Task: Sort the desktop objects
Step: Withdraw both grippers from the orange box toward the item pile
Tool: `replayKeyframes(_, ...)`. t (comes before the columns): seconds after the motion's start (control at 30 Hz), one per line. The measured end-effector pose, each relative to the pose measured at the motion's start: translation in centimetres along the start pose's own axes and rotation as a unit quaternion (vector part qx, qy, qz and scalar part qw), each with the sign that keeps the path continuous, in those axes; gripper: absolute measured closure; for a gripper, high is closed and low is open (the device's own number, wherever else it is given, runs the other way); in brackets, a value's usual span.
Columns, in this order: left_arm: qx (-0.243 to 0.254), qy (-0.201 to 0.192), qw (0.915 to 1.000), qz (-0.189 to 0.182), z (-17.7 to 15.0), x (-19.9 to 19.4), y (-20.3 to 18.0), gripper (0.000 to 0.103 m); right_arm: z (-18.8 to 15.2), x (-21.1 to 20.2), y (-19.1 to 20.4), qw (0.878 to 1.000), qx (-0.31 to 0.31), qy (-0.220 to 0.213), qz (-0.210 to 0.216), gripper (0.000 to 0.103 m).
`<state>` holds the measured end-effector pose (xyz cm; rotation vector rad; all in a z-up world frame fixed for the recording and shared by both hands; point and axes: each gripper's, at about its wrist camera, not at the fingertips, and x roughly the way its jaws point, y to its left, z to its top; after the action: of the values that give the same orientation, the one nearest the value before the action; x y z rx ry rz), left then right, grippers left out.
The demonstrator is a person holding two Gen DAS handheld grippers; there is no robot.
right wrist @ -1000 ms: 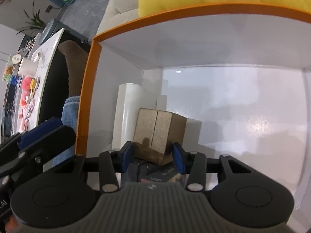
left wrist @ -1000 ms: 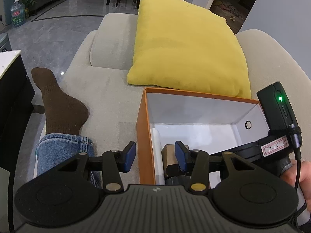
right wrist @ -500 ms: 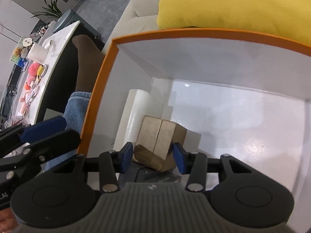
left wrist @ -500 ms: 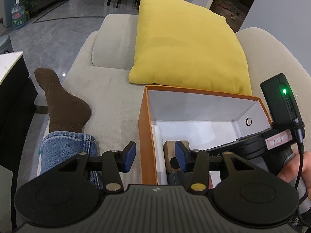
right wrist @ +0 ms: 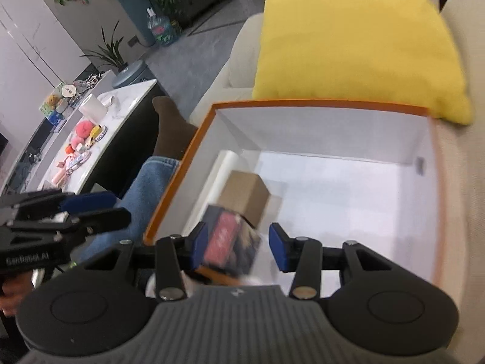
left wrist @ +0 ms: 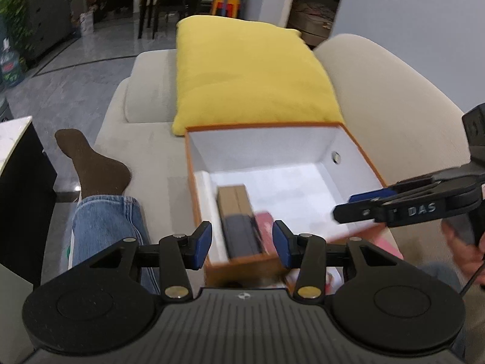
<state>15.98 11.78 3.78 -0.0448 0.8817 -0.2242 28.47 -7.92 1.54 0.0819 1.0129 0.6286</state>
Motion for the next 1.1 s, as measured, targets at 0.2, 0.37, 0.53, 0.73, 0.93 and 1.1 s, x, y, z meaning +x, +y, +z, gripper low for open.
replayKeyframes(0.2,0.019,0.014,0.9992,-0.031,-2.7,-1.4,-2.8,0.052,-4.7,-3.8,-2.3,0.998,0.006,0.020,-0.061,0.056)
replayKeyframes(0.37,0.049,0.047,0.9962,-0.056,-5.7,-0.8,-5.7,0.052,-8.2,-4.2,-4.8,0.991,0.008,0.060,-0.117,0.056)
replayKeyframes(0.53,0.100,0.090,0.9884,-0.071,-8.7,1.3,-9.2,0.052,-10.8,-3.5,-5.7,0.988,0.010,0.094,-0.119,0.056)
replayKeyframes(0.73,0.146,0.138,0.9771,-0.069,-11.8,5.3,-12.2,0.052,-11.9,-2.8,-4.5,0.984,-0.040,0.105,-0.137,0.057)
replayKeyframes(0.93,0.171,0.167,0.9703,-0.038,-13.7,8.8,-13.0,0.056,-11.6,-1.8,-5.2,0.979,-0.058,0.126,-0.152,0.057)
replayKeyframes(1.1,0.166,0.177,0.9696,-0.031,-14.6,10.0,-12.7,0.081,-11.9,-0.9,-5.3,0.974,-0.071,0.132,-0.171,0.055)
